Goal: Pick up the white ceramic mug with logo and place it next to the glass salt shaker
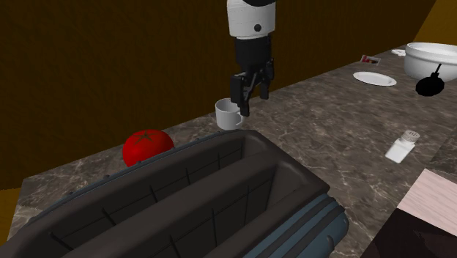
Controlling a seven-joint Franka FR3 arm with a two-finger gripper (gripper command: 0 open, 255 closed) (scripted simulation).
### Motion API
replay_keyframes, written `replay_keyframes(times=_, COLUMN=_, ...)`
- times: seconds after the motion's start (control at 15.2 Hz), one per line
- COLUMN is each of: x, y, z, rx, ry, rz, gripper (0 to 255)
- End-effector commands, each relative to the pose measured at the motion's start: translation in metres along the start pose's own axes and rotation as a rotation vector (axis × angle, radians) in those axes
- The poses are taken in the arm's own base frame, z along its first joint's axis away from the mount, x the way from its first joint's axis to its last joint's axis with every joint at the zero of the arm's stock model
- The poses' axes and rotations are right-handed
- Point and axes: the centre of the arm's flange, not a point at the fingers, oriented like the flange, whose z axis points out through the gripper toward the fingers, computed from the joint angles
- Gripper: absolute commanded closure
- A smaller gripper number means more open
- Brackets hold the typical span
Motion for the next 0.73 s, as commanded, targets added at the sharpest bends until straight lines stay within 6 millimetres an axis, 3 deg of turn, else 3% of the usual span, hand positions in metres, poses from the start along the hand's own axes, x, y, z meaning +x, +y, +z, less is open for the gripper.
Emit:
replay_keyframes(times=0.0, x=0.024, y=0.007, z=0.007, rx=0.002, ry=0.0, rz=0.0, gripper=0)
replay_keyframes(times=0.66, x=0.143, y=0.037, z=0.057, rx=0.013, ry=0.0, rz=0.001, gripper=0)
